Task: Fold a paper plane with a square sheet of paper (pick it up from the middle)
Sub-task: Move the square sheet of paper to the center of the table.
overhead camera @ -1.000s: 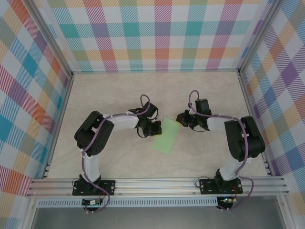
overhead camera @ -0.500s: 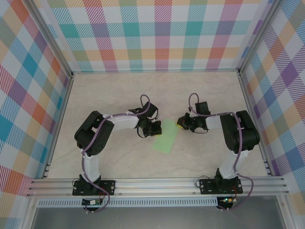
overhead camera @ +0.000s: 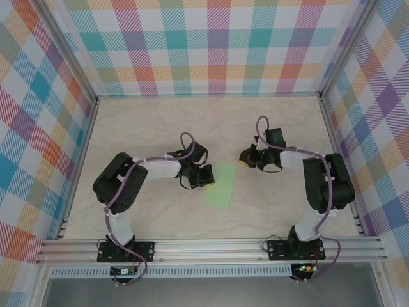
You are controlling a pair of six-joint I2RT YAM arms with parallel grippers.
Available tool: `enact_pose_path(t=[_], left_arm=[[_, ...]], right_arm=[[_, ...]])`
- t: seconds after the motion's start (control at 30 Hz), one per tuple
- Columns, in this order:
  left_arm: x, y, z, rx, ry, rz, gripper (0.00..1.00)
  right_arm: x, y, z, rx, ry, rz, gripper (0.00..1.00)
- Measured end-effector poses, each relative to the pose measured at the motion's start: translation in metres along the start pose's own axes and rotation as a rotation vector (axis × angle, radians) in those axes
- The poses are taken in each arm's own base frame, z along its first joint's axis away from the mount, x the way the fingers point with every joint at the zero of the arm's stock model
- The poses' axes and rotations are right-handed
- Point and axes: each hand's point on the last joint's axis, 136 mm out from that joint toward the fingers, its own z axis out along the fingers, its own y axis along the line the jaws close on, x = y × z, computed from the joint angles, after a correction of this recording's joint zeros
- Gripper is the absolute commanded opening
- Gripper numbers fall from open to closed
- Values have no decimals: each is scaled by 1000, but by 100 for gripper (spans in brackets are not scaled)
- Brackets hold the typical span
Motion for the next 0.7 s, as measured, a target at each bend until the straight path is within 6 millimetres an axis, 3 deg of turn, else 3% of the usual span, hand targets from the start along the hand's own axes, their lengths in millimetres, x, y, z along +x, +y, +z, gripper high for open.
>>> enact_pose_path(t=[0.17, 0.3, 0.37, 0.43, 0.5, 0.6, 0.7], left_arm=[[6, 13, -9, 3, -51, -102, 0], [14, 23, -18, -1, -96, -172, 1], [16, 23, -24, -1, -114, -177, 6], [14, 17, -35, 11, -145, -165, 19], [11, 9, -49, 29, -184, -141, 26], [7, 1, -66, 60, -212, -105, 36], [8, 0, -69, 75, -194, -82, 42]], right_arm=[[17, 0, -5, 9, 19, -1, 13], [36, 18, -11, 17, 32, -56, 20], [49, 28, -13, 28, 35, -98, 26], [63, 36, -15, 50, 41, -141, 30], [80, 40, -15, 87, 52, -179, 32], [101, 36, -13, 134, 72, -192, 36], [119, 19, -10, 167, 100, -147, 37]])
